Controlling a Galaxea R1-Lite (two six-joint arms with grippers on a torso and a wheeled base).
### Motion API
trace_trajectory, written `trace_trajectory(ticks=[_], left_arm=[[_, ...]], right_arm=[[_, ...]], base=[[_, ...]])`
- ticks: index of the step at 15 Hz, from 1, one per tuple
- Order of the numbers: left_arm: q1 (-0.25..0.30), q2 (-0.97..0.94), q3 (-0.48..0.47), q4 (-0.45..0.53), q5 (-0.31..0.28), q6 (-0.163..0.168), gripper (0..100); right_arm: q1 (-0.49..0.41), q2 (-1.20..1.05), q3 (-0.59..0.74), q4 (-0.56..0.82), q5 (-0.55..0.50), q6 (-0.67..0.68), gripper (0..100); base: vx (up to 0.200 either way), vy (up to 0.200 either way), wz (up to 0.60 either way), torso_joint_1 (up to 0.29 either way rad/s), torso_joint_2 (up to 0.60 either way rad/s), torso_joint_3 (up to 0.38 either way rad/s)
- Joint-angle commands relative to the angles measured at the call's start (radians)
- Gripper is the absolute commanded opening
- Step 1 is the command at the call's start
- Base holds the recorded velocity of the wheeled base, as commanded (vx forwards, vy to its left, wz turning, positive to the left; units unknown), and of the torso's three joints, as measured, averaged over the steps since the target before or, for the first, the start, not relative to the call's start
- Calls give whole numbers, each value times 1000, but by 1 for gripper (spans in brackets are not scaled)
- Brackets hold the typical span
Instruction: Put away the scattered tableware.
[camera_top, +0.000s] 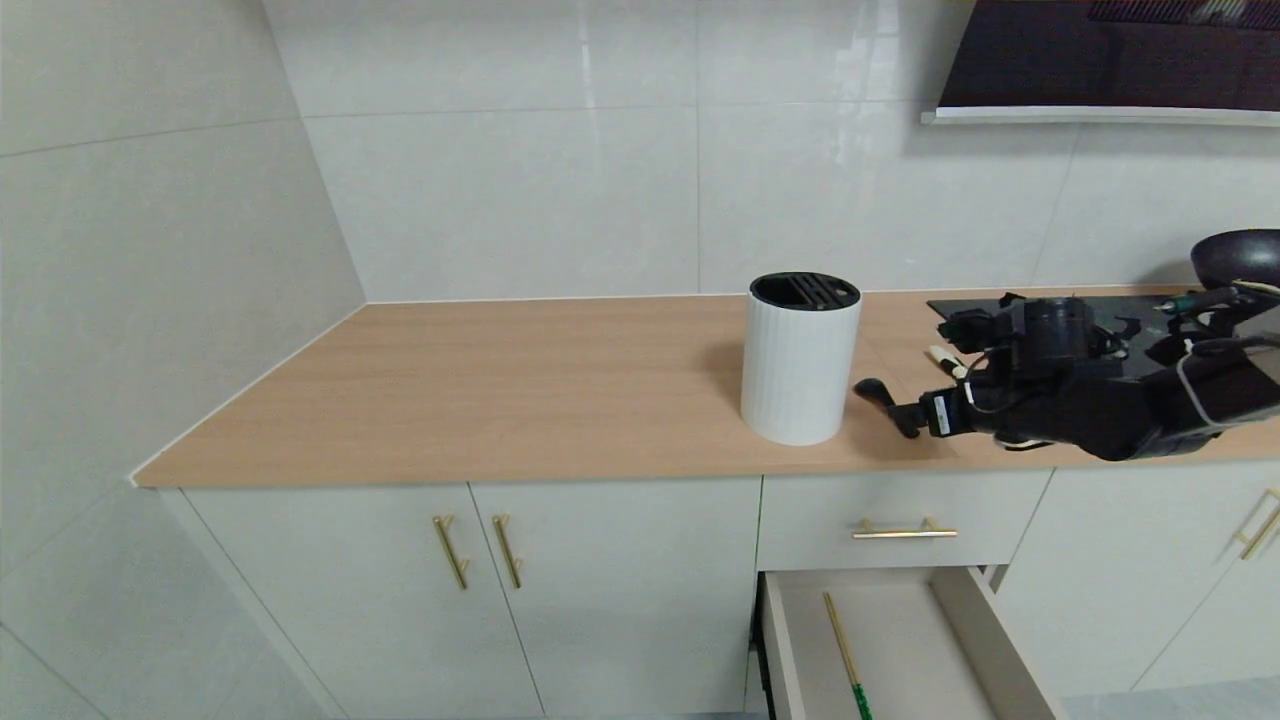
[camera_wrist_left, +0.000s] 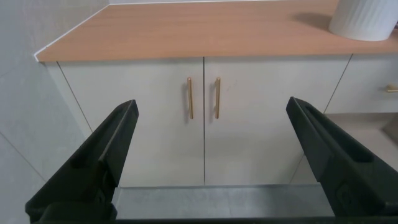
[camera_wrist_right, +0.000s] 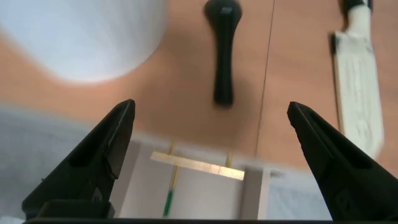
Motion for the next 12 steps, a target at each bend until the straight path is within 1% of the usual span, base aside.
trace_trajectory(ticks=[1,3,8,12], left_arm=[[0,0,0,0,0,0,100],[0,0,0,0,0,0,100],[0,0,0,0,0,0,100],[0,0,0,0,0,0,100]], right_arm=[[-15,142,-124,2,6,-2,100],[-19,164,-168,11,4,1,100],[-35,214,-205,16,15,15,100],[-22,253,-239,16,15,15,100]], base=[[0,0,0,0,0,0],[0,0,0,0,0,0],[0,0,0,0,0,0],[0,0,0,0,0,0]])
